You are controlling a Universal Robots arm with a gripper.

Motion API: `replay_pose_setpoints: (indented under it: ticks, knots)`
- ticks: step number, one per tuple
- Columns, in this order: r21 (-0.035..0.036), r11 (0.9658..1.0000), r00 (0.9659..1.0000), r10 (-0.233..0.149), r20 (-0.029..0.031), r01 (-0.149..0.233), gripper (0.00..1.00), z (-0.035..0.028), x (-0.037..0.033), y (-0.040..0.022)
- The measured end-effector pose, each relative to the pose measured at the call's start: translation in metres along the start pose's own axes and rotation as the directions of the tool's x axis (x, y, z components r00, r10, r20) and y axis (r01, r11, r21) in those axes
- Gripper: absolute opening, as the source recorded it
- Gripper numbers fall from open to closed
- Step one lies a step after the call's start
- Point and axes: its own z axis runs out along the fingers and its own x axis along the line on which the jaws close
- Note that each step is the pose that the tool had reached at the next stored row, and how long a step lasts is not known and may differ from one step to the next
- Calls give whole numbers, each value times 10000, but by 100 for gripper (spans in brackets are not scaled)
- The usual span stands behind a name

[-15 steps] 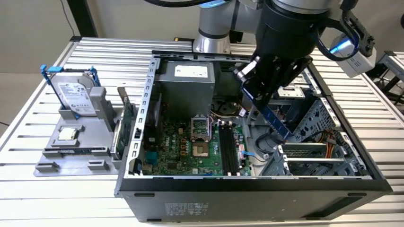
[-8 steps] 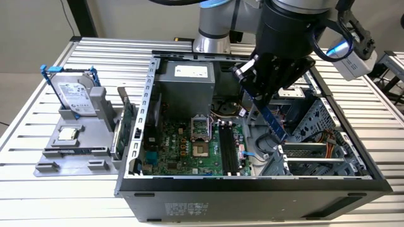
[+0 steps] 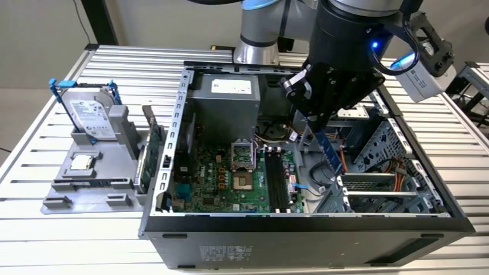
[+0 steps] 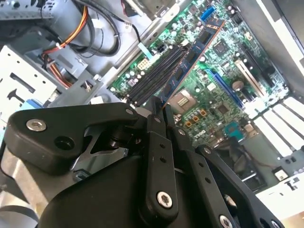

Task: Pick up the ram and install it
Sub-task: 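Insert the ram into the slot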

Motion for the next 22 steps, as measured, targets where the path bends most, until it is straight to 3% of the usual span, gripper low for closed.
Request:
replay_pose_setpoints:
  ticks: [7, 14, 22]
  knots:
    - [59, 9965, 9965, 835, 27, -835, 0, 0, 1, 0]
    - [101, 9891, 9892, 1466, 50, -1466, 0, 0, 2, 1]
    - [106, 9878, 9878, 1556, 55, -1556, 0, 3, -4, 33]
